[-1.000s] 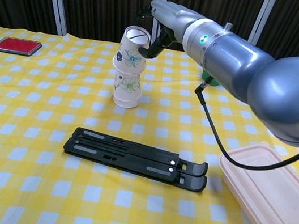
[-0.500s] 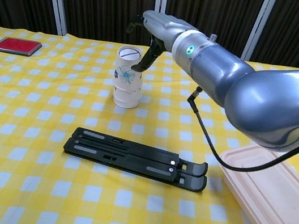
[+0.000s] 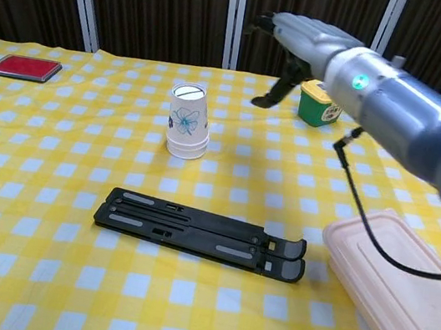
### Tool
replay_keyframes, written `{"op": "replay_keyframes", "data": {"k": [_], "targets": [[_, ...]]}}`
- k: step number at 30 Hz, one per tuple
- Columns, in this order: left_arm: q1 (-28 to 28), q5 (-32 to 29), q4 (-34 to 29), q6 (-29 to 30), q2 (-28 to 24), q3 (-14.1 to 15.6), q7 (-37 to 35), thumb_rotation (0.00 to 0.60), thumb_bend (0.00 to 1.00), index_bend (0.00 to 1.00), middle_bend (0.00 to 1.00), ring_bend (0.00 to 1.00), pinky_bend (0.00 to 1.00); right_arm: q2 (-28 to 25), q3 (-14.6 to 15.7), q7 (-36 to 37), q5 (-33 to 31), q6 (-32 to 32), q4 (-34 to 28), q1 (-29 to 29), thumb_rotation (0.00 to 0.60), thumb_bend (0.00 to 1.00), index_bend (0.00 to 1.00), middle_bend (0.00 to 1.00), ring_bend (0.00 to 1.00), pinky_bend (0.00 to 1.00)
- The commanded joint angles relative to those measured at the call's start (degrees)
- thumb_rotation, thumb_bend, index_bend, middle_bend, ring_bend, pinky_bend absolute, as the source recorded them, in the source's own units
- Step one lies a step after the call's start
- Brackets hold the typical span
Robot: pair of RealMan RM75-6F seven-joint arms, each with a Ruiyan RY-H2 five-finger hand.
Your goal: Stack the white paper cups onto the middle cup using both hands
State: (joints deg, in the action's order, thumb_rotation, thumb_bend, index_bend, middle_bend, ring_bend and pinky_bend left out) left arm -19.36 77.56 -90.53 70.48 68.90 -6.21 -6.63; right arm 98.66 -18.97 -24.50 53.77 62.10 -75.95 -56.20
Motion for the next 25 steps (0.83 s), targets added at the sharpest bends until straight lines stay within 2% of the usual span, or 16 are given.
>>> {"op": "replay_keyframes", "data": {"k": [1, 4, 6, 9, 16, 25], "targets": [[0.09, -0.04, 0.18, 0.24, 0.51, 0.21, 1.55, 0.6, 0.24, 0.0, 0.0, 0.0, 0.0, -8.9, 6.69, 1.89, 4.98, 6.46, -8.34, 9.37, 0.6, 0.12, 0.09, 0.0, 0.0, 0.0], [0.13, 0.17, 0.27, 0.39, 0.95, 0.51, 2.92, 0.6, 0.21, 0.0, 0.0, 0.0, 0.0, -12.4, 9.83, 3.17, 7.04, 9.23, -9.76, 13.63, 0.6, 0.12, 0.06, 0.0, 0.0, 0.0], [0.24, 0.51, 0.47, 0.64, 1.41, 0.91, 4.32, 0.6, 0.16, 0.0, 0.0, 0.0, 0.0, -15.49, 13.03, 4.75, 9.16, 12.29, -10.34, 17.92, 0.6, 0.12, 0.02, 0.0, 0.0, 0.0], [0.51, 0.66, 1.09, 1.03, 1.98, 1.42, 6.48, 0.6, 0.1, 0.0, 0.0, 0.0, 0.0, -18.3, 16.07, 7.07, 11.58, 15.38, -10.23, 22.28, 0.6, 0.12, 0.0, 0.0, 0.0, 0.0], [2.73, 0.53, 3.21, 3.99, 3.67, 2.95, 12.49, 0.6, 0.04, 0.0, 0.0, 0.0, 0.0, -22.51, 22.09, 14.08, 15.81, 22.91, -5.8, 33.73, 0.6, 0.12, 0.0, 0.0, 0.0, 0.0], [5.22, 1.68, 3.41, 7.34, 3.57, 3.86, 13.32, 0.6, 0.04, 0.0, 0.0, 0.0, 0.0, -23.03, 22.11, 19.26, 19.89, 25.88, -3.13, 39.09, 0.6, 0.12, 0.0, 0.0, 0.0, 0.0]]}}
